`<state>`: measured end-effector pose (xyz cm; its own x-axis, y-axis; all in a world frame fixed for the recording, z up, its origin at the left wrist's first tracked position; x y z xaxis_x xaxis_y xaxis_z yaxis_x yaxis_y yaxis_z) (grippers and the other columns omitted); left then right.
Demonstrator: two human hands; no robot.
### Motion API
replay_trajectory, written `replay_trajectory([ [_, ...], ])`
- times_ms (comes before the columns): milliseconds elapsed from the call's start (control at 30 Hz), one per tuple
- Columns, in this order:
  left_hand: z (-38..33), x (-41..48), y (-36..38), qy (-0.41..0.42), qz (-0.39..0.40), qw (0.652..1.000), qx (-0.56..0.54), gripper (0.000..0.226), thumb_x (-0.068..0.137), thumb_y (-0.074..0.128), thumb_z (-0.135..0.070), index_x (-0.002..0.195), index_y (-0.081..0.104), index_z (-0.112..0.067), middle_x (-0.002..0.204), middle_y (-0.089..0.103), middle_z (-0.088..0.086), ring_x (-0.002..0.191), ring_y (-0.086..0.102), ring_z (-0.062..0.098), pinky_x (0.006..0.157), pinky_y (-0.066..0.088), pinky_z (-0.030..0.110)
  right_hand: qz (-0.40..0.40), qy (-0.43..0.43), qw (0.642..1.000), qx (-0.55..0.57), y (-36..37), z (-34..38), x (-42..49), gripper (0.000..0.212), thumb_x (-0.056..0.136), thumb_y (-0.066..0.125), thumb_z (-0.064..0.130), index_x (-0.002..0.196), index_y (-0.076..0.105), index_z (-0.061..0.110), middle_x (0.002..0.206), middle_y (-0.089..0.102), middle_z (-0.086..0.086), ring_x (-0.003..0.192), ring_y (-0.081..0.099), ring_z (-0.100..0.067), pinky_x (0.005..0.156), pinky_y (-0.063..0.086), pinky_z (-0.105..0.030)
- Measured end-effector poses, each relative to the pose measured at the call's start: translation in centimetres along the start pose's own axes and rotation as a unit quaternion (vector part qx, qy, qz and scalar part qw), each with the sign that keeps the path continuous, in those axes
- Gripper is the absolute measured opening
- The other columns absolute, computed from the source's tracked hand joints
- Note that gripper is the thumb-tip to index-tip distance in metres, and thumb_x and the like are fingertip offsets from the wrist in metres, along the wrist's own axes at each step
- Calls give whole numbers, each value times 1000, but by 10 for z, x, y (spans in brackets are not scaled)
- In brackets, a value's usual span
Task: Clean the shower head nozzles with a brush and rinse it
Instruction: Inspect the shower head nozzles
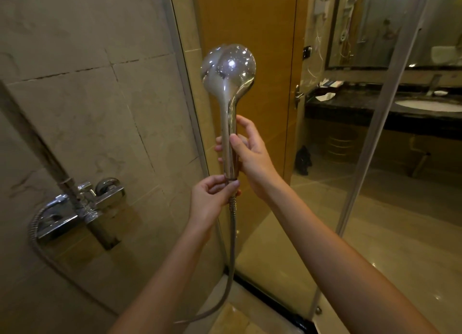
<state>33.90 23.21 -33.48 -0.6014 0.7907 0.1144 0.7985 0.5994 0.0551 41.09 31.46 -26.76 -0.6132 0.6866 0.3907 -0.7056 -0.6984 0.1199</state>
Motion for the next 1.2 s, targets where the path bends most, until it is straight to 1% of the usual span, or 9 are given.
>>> replay_trajectory([
  [67, 2, 0, 2, -7, 2, 1000, -5, 12, 79, 70, -12, 89, 67, -17, 88, 74, 7, 79, 72, 17, 62, 52, 17, 8, 2, 1000, 0, 4, 0, 0, 43, 100, 44, 16, 141, 31, 18, 102, 63, -5, 91, 63, -16, 84, 53, -37],
  [167, 4, -2, 7, -13, 9, 1000, -2, 13, 80, 68, -10, 92, 67, -14, 89, 74, 7, 78, 72, 14, 63, 52, 16, 5, -16, 999, -29, 8, 2, -1, 59, 86, 65, 28, 137, 34, 23, 118, 56, -10, 100, 61, -23, 84, 53, -35],
  [267, 1, -1, 10, -9, 21, 1000, 5, 9, 80, 68, -8, 84, 66, -16, 83, 72, 6, 76, 71, 11, 61, 51, 14, -3, -44, 999, -25, 3, 5, -2, 65, 81, 70, 20, 138, 38, 17, 119, 52, -13, 98, 63, -27, 80, 56, -34],
  [467, -10, 3, 13, 12, 16, 1000, 2, 13, 78, 70, -7, 86, 67, -17, 79, 73, 3, 69, 70, 9, 55, 48, 12, -13, -11, 997, 69, -11, 1, 0, 66, 87, 64, 22, 145, 34, 24, 123, 60, -12, 111, 62, -23, 94, 53, -42],
  [667, -12, 1, 23, 9, 49, 998, 37, 21, 80, 69, -11, 99, 66, -3, 90, 72, 14, 74, 70, 11, 61, 54, 16, -17, 10, 992, 121, -18, -2, -2, 38, 101, 39, 20, 139, 35, 12, 102, 64, -6, 83, 63, -13, 73, 53, -28],
  [767, -9, -2, 29, 5, 63, 997, 33, 21, 80, 68, -10, 99, 64, -1, 90, 72, 15, 72, 70, 10, 61, 53, 15, -18, 2, 995, 101, -19, 1, -3, 38, 99, 44, 24, 135, 36, 14, 98, 58, -4, 75, 59, -11, 65, 51, -23],
  [1000, -7, -6, 33, 0, 64, 998, 29, 18, 80, 68, -10, 96, 65, -4, 93, 72, 16, 82, 70, 22, 74, 56, 30, -28, 5, 994, 108, -22, -1, -5, 34, 100, 42, 26, 132, 42, 14, 102, 58, -4, 79, 64, -12, 68, 54, -27],
  [1100, -6, -5, 30, -1, 57, 998, 32, 20, 80, 69, -12, 99, 66, -5, 94, 72, 16, 82, 71, 20, 68, 57, 23, -11, 10, 992, 126, -20, -2, -6, 31, 103, 33, 26, 124, 51, 12, 92, 60, -3, 79, 60, -13, 73, 51, -32],
  [1200, -3, -7, 30, -5, 60, 998, 36, 15, 80, 69, -13, 94, 67, -9, 91, 73, 12, 80, 71, 16, 65, 54, 18, -12, 18, 986, 168, -18, -1, -8, 35, 104, 27, 27, 131, 43, 11, 84, 59, -4, 68, 56, -14, 63, 48, -27],
])
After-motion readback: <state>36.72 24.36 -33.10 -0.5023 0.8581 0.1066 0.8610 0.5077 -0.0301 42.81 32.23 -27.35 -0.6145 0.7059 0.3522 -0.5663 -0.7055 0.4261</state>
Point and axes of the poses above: each hand's wrist, its own x-axis towards the middle knuckle, its own y-axis out of the palm, z = x × y, the point moved 7 cm from there along x, towards the middle knuckle
